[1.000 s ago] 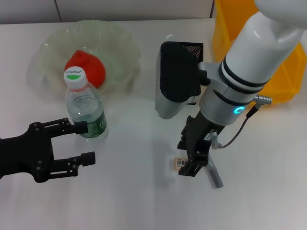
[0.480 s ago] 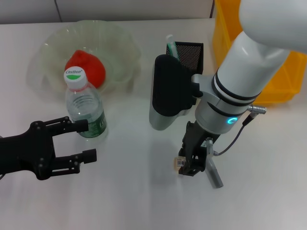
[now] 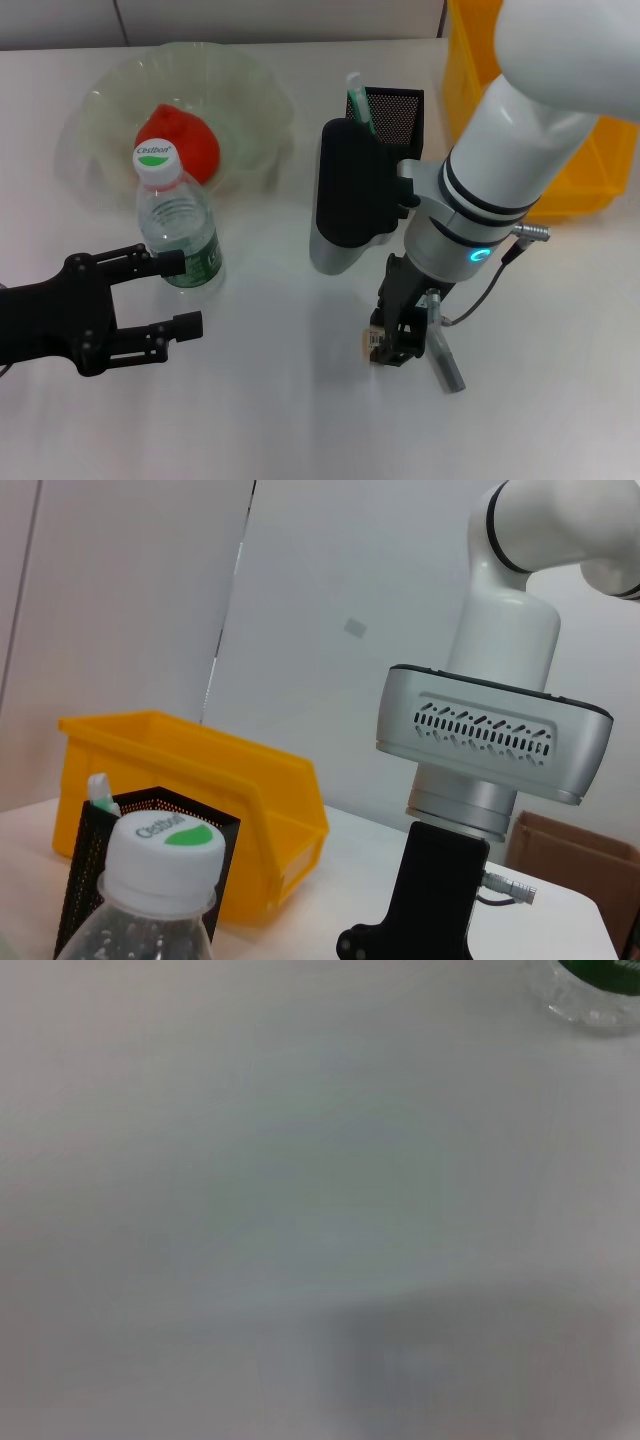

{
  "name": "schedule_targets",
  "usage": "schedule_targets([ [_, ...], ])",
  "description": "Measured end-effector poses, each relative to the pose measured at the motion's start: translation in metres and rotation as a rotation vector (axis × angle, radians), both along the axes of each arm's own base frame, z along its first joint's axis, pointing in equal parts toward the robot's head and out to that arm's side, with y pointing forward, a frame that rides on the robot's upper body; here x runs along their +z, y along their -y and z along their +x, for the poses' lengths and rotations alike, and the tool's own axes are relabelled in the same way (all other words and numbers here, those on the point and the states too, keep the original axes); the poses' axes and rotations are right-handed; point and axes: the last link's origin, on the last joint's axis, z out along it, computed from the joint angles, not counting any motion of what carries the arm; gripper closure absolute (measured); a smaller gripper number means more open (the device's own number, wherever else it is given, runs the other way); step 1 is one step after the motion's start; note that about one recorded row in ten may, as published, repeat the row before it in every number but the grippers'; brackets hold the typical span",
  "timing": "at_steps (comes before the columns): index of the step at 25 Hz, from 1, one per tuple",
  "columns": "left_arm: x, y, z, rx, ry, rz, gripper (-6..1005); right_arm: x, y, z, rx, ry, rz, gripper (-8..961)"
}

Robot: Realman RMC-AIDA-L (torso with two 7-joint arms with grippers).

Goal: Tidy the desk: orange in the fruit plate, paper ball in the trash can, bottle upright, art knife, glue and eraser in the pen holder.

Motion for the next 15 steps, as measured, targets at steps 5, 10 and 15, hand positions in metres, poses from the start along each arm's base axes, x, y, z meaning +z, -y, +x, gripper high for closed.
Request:
schedule_targets([
  [5,-0.001,0.0,0.0,0.0,0.001,0.0,214,-0.002,0.001,0.001,0.008,0.006,-0.004,552],
  [10,0.0,0.0,0.0,0.0,0.001,0.003,213,0.001,0.003,-0.005,0.015,-0.01,-0.008,618],
  [15,0.001,-0.001,0.0,0.001,0.0,0.005,213,0.046,-0.009,-0.031,0.021,-0.13,0.09,684],
])
